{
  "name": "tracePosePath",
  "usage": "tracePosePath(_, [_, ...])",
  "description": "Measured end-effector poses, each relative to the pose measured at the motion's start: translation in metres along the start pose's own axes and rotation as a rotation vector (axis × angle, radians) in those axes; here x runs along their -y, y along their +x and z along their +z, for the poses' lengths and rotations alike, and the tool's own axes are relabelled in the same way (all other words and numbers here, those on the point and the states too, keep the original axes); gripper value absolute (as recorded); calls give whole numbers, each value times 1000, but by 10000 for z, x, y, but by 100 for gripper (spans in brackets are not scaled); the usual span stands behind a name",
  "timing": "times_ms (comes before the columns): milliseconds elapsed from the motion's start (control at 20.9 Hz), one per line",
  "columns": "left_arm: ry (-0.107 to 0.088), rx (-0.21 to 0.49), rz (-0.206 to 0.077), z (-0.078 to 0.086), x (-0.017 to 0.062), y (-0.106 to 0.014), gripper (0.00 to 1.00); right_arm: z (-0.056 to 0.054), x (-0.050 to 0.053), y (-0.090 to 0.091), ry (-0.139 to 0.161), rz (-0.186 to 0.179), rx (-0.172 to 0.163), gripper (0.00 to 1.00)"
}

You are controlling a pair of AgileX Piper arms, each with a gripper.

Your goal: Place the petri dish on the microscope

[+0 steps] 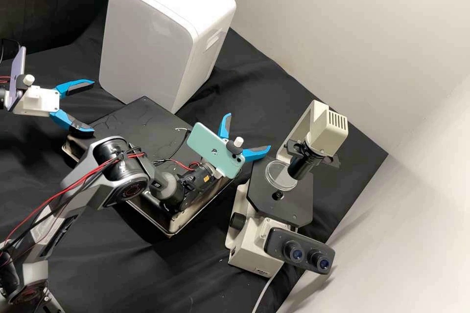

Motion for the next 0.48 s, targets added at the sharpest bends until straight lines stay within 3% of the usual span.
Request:
tracePosePath(239, [0, 1, 0, 2, 0, 0, 100, -37, -52, -88, 22, 34, 23, 100])
tracePosePath(383, [0, 2, 0, 6, 0, 0, 100, -35, -67, -148, 5, 68, 42, 100])
tracePosePath(479, [0, 3, 0, 8, 1, 0, 100, -24, -49, -204, 1, 99, 37, 100])
